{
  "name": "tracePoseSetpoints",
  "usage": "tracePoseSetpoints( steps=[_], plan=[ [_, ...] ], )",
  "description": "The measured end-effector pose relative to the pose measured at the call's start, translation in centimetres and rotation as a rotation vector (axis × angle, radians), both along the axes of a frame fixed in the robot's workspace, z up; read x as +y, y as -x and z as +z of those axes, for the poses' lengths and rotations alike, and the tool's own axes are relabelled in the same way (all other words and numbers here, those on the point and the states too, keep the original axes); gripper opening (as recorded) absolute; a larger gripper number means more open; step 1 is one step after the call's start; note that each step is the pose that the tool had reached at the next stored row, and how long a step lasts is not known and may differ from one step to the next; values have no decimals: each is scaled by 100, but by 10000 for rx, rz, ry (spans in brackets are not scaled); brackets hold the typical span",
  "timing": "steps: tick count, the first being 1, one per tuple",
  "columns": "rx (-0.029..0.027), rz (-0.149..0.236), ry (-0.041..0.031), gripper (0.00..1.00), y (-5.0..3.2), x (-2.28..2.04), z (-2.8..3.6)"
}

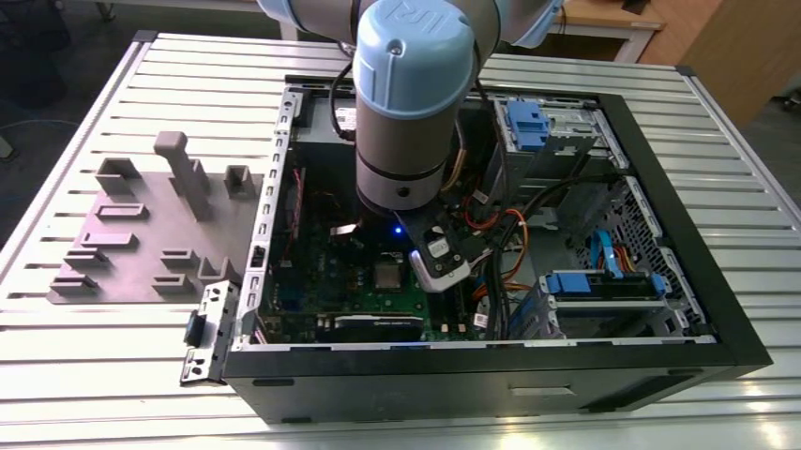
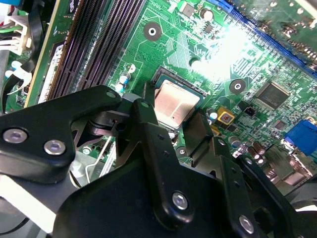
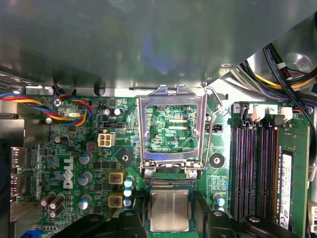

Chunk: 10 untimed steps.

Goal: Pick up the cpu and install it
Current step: 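Place the cpu into insertion slot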

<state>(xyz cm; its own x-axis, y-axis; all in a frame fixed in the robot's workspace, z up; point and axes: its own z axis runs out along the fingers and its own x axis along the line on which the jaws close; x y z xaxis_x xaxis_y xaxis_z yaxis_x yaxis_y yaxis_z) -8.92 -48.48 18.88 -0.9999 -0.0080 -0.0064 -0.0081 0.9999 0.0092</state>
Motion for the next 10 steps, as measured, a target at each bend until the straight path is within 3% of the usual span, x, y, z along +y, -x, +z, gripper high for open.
tracePoseSetpoints(
  steps=[10],
  plan=[
    [1, 0, -9, 47, 0, 0, 27]
  ],
)
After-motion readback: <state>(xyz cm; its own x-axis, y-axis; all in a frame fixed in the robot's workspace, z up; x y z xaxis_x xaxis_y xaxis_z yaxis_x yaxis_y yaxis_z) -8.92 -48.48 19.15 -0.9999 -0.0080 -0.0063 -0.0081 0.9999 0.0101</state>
